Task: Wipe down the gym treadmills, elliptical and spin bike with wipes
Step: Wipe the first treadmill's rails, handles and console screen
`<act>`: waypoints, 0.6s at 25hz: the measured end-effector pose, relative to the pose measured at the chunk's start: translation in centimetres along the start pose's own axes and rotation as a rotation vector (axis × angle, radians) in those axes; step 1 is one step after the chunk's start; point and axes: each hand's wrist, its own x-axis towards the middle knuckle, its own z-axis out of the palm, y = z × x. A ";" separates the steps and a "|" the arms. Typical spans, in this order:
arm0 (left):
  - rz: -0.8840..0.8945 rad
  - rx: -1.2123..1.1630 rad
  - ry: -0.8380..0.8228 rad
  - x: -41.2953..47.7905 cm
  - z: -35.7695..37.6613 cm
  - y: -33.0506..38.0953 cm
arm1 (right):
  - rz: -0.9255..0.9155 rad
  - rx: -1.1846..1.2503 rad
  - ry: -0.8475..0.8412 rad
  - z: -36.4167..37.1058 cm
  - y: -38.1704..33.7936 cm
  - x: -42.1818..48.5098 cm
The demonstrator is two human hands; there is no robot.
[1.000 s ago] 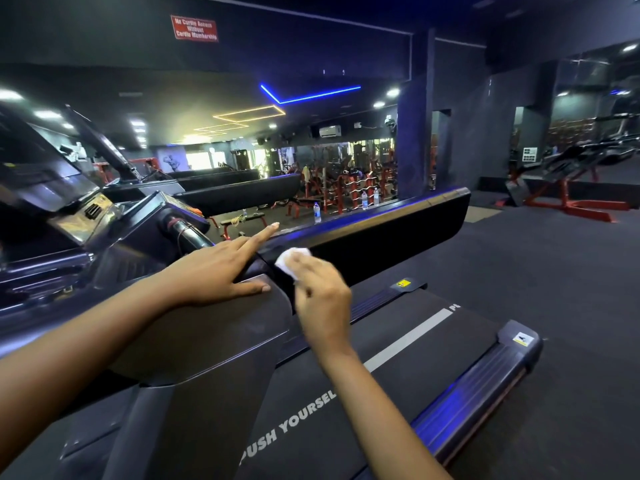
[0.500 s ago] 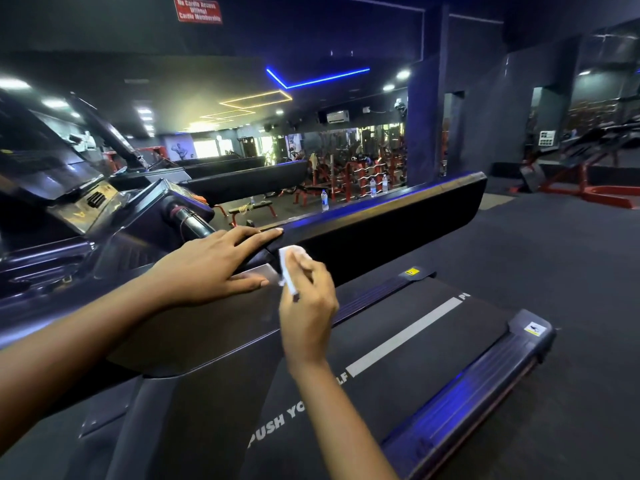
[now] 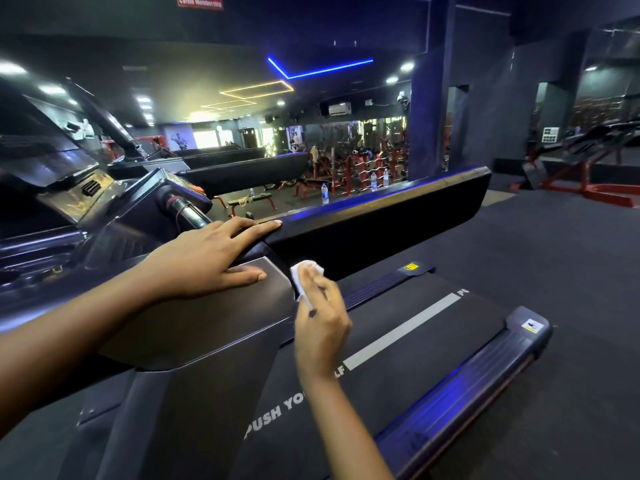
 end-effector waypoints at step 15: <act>-0.045 0.007 -0.023 0.0 -0.1 0.2 | 0.310 0.076 0.054 -0.3 0.8 -1.4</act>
